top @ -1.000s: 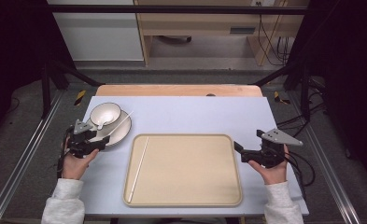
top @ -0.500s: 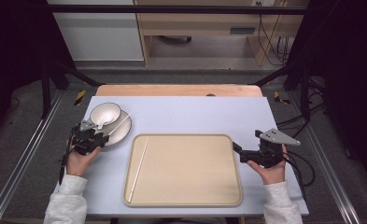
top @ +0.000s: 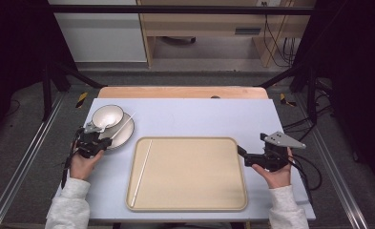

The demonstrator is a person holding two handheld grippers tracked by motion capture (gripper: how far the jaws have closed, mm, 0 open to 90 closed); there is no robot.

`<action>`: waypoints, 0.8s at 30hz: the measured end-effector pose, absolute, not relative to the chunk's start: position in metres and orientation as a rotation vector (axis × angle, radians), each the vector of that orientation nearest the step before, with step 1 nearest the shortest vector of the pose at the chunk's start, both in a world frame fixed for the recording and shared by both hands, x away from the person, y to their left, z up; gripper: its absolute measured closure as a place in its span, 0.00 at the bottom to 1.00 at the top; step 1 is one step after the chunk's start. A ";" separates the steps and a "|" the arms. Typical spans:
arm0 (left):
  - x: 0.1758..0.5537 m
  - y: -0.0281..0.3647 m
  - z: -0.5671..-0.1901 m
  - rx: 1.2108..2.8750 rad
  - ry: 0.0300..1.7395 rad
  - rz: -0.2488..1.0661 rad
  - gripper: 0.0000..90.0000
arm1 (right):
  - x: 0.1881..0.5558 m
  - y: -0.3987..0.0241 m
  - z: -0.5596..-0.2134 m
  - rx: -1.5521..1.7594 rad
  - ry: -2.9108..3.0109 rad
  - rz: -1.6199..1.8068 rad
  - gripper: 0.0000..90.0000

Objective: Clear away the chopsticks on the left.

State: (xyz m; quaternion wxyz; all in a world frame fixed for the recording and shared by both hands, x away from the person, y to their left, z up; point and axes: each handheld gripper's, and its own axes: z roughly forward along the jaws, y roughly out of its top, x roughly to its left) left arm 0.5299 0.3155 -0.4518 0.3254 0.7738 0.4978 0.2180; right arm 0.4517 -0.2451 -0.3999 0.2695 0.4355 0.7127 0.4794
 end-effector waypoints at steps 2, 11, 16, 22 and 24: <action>0.530 0.314 -0.452 2.029 1.302 0.565 0.93 | 0.452 -0.245 -0.400 1.173 1.922 1.292 0.03; 0.528 0.311 -0.450 2.022 1.319 0.559 0.94 | 0.452 -0.245 -0.400 1.172 1.922 1.293 0.03; 0.524 0.310 -0.444 1.996 1.316 0.570 0.94 | 0.451 -0.246 -0.399 1.173 1.919 1.294 0.03; 0.518 0.308 -0.437 1.970 1.304 0.574 0.94 | 0.451 -0.247 -0.399 1.169 1.919 1.296 0.03; 0.517 0.306 -0.436 1.965 1.302 0.575 0.94 | 0.451 -0.246 -0.399 1.170 1.916 1.297 0.03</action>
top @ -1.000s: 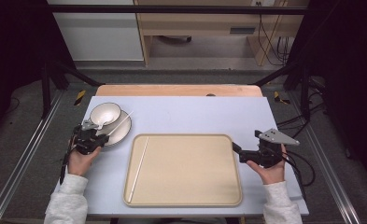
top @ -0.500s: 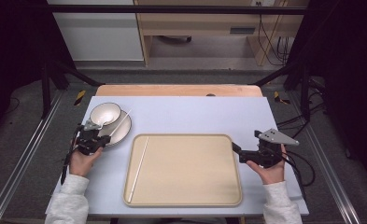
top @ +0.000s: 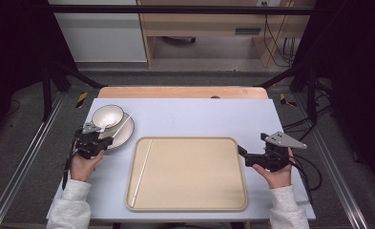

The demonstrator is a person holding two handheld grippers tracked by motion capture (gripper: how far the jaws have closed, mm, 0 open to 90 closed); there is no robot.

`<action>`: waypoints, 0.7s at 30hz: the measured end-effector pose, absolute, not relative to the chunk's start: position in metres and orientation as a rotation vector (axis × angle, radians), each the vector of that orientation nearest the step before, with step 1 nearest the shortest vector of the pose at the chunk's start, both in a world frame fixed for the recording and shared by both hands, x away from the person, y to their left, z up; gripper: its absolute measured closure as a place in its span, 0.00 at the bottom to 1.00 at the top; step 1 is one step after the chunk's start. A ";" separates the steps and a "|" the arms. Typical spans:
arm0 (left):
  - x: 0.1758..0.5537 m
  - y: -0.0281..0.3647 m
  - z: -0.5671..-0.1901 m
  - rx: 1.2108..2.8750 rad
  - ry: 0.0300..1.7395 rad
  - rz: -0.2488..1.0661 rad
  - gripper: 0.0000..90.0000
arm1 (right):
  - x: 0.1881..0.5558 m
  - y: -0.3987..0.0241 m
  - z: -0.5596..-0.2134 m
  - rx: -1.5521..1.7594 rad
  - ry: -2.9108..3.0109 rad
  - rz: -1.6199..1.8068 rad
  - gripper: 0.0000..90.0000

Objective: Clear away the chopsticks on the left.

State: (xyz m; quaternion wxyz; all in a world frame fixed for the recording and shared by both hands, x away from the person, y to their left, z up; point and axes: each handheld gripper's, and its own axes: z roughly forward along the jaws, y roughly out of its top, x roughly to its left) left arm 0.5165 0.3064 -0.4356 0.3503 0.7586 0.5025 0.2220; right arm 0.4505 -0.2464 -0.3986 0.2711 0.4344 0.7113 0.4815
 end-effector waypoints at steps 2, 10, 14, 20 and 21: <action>0.515 0.305 -0.434 1.963 1.298 0.581 0.94 | 0.450 -0.247 -0.398 1.172 1.914 1.296 0.03; 0.505 0.296 -0.427 1.947 1.289 0.600 0.94 | 0.449 -0.248 -0.397 1.171 1.909 1.301 0.03; 0.500 0.291 -0.424 1.935 1.285 0.610 0.94 | 0.449 -0.249 -0.397 1.174 1.906 1.304 0.03; 0.494 0.285 -0.419 1.917 1.282 0.610 0.94 | 0.449 -0.249 -0.397 1.170 1.906 1.302 0.03; 0.491 0.283 -0.417 1.917 1.279 0.617 0.94 | 0.449 -0.249 -0.397 1.173 1.904 1.302 0.03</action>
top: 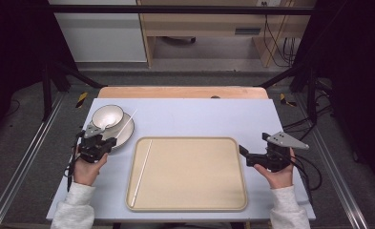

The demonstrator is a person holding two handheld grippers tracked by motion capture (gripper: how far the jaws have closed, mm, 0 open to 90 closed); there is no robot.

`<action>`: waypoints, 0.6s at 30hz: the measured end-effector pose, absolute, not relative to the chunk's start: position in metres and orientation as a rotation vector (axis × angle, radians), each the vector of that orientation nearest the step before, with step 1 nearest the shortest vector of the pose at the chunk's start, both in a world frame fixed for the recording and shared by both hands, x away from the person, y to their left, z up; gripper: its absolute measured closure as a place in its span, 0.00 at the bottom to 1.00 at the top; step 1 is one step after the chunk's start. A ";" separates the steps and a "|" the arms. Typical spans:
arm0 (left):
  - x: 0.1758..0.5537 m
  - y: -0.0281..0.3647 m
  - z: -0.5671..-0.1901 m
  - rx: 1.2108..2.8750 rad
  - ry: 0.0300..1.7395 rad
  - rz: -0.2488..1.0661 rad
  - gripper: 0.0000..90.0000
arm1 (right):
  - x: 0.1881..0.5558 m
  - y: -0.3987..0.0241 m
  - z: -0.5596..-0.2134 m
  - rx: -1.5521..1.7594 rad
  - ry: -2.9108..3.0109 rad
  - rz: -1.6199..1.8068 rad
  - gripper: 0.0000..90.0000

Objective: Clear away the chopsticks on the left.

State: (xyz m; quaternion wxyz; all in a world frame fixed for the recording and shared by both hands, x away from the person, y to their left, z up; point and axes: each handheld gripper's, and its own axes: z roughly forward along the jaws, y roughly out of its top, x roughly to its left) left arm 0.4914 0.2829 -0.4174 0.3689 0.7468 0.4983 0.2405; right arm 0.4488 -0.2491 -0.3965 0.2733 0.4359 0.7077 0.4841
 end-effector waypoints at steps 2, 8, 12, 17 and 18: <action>0.488 0.281 -0.415 1.913 1.277 0.623 0.94 | 0.449 -0.249 -0.396 1.170 1.905 1.302 0.03; 0.478 0.271 -0.410 1.910 1.256 0.640 0.94 | 0.448 -0.250 -0.396 1.174 1.900 1.308 0.03; 0.473 0.263 -0.408 1.911 1.244 0.652 0.94 | 0.448 -0.250 -0.396 1.172 1.902 1.307 0.03; 0.468 0.257 -0.406 1.903 1.245 0.660 0.94 | 0.448 -0.251 -0.395 1.172 1.899 1.309 0.03; 0.465 0.254 -0.406 1.894 1.248 0.661 0.94 | 0.448 -0.251 -0.395 1.173 1.899 1.309 0.03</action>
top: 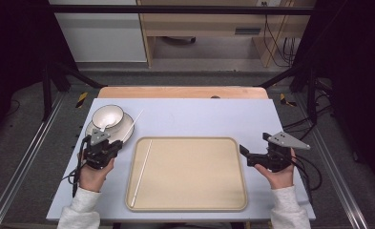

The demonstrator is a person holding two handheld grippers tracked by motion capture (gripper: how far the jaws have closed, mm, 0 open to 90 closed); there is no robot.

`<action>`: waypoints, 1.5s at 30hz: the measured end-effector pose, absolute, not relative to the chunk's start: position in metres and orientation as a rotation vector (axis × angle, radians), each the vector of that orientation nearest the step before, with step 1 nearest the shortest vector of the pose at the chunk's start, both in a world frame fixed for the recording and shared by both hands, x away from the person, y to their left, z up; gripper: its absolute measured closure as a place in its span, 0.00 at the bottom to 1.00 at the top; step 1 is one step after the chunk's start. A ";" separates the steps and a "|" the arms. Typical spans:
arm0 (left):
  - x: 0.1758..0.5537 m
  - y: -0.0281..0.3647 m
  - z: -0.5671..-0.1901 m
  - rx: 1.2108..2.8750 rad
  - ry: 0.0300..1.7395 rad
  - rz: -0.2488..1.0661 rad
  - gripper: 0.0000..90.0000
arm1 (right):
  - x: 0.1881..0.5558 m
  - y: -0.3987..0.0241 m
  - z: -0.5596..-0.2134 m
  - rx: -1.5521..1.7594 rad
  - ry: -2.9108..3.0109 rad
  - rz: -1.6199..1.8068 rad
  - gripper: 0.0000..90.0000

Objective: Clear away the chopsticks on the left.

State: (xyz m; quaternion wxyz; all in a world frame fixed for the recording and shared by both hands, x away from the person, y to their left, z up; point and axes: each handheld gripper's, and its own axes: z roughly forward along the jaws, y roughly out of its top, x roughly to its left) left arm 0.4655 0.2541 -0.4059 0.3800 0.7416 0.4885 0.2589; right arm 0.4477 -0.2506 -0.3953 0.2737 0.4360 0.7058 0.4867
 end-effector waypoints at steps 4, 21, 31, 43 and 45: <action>0.461 0.250 -0.404 1.879 1.252 0.667 0.94 | 0.447 -0.251 -0.395 1.174 1.893 1.311 0.03; 0.428 0.222 -0.409 1.775 1.294 0.667 0.94 | 0.445 -0.254 -0.392 1.181 1.881 1.330 0.03; 0.412 0.206 -0.420 1.712 1.329 0.671 0.94 | 0.445 -0.255 -0.392 1.180 1.878 1.332 0.03; 0.394 0.195 -0.437 1.656 1.353 0.679 0.94 | 0.445 -0.254 -0.393 1.179 1.883 1.333 0.03; 0.391 0.193 -0.439 1.645 1.356 0.670 0.94 | 0.445 -0.253 -0.393 1.179 1.882 1.334 0.03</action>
